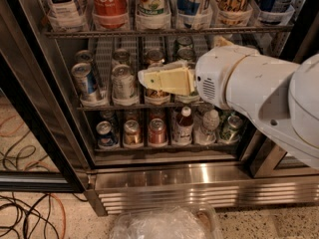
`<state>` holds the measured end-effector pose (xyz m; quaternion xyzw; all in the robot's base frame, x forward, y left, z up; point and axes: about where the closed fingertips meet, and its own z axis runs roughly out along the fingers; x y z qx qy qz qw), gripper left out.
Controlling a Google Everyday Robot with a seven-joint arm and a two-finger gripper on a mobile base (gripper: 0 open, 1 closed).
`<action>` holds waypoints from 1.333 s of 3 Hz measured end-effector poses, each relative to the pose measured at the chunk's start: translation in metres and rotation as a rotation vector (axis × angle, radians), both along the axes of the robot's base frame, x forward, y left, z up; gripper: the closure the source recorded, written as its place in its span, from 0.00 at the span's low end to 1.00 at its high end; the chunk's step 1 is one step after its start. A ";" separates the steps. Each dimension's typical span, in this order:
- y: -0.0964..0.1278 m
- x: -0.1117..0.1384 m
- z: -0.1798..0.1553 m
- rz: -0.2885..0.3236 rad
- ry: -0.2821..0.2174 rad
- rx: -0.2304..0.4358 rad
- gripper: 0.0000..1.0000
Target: Pick 7up can from top shelf of fridge
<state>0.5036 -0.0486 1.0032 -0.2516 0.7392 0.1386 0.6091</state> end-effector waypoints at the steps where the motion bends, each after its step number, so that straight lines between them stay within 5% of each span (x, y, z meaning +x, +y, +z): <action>1: 0.004 0.009 0.010 -0.041 -0.026 0.046 0.00; 2: -0.003 0.025 0.030 -0.135 -0.091 0.091 0.00; 3: -0.049 0.033 0.033 -0.279 -0.157 0.123 0.00; 4: -0.049 0.033 0.033 -0.279 -0.157 0.123 0.00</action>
Offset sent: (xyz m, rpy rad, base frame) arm 0.0130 0.0210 0.0043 0.1618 -0.2013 -0.2213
